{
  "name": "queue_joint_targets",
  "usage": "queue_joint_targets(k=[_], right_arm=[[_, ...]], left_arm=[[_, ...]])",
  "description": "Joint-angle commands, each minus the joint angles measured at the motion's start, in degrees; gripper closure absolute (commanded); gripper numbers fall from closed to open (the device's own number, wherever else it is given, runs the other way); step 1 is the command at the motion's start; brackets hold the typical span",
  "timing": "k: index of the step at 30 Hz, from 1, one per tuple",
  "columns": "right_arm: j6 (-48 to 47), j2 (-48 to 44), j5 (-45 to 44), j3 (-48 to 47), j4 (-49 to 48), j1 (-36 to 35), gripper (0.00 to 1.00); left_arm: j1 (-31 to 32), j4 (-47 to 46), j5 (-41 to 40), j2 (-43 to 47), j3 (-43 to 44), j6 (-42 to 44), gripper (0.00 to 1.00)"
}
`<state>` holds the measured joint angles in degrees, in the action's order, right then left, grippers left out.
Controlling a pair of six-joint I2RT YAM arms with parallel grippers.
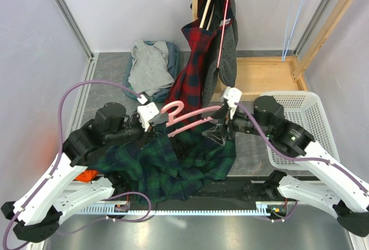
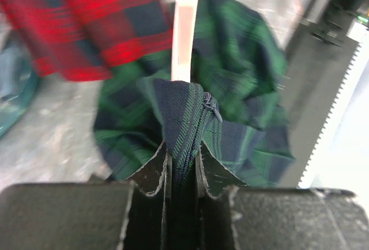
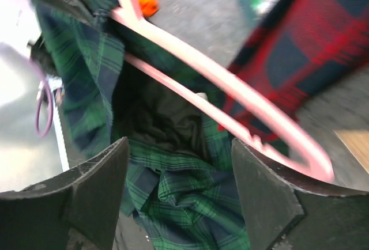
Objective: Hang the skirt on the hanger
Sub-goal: Hang the skirt on the hanger.
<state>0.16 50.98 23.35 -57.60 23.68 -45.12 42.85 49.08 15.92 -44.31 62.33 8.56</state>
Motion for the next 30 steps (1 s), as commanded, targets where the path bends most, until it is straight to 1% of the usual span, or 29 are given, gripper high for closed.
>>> queue_joint_targets(k=[1,2,3,5,7,8,10,11,12,14,16,20,23,25,26,28,30], right_arm=[[8.0,-2.7,-11.1,-1.9,5.1,-0.1,0.22],[8.2,-1.9,-11.5,-3.6,10.6,-0.1,0.23],[8.4,0.5,-11.8,-4.2,13.1,-0.1,0.24],[10.3,2.5,-13.8,-3.6,16.9,-0.1,0.26],[12.7,4.6,-14.6,-1.3,16.6,-0.1,0.27],[15.8,5.3,-14.2,1.3,15.1,-0.1,0.27],[19.3,7.7,-14.5,3.7,13.1,-0.1,0.27],[21.2,8.5,-14.9,6.6,9.3,-0.1,0.27],[25.4,10.1,-15.4,8.1,6.8,-0.1,0.27],[28.2,12.5,-15.6,11.6,-0.4,-0.1,0.27],[32.0,17.0,-19.7,12.2,-3.3,-0.2,0.27],[37.1,24.3,-22.4,12.2,-11.8,-0.3,0.28],[39.9,30.1,-23.0,12.1,-14.9,-1.5,0.30],[41.7,32.0,-25.6,12.9,-16.6,-2.9,0.32],[42.1,33.7,-25.8,13.2,-16.9,-3.6,0.33],[43.6,35.0,-26.9,13.9,-16.9,-5.7,0.39],[44.7,35.2,-27.8,14.7,-16.7,-7.9,0.50]], left_arm=[[-0.4,-4.4,-8.2,1.3,0.3,-2.8,0.98],[-0.4,-4.5,-9.7,1.2,0.3,-3.1,0.98],[-0.4,-4.7,-10.4,1.1,0.3,-3.4,0.98],[-0.4,-5.0,-11.2,0.6,0.4,-3.6,0.98],[-0.4,-5.1,-11.2,0.5,0.4,-3.7,0.98],[-0.4,-5.2,-11.1,0.4,0.3,-3.9,0.98],[-0.4,-5.2,-11.2,0.5,0.1,-4.1,0.98],[-0.4,-5.3,-11.0,0.7,-0.2,-4.2,0.98],[-0.4,-5.3,-10.8,1.1,-0.4,-4.4,0.98],[-0.4,-5.4,-11.1,1.4,-1.0,-4.5,0.98],[-0.4,-5.4,-11.4,1.7,-1.2,-4.6,0.98],[-0.4,-5.4,-11.7,2.2,-1.6,-5.2,0.98],[-0.4,-5.3,-12.1,2.4,-2.1,-5.8,0.98],[-0.4,-5.4,-12.4,2.6,-2.6,-5.9,0.98],[-0.4,-5.3,-12.7,2.7,-2.7,-5.9,0.98],[-0.4,-5.2,-13.5,2.7,-3.1,-6.0,0.98],[-0.4,-5.2,-13.8,2.7,-3.3,-6.0,0.98]])
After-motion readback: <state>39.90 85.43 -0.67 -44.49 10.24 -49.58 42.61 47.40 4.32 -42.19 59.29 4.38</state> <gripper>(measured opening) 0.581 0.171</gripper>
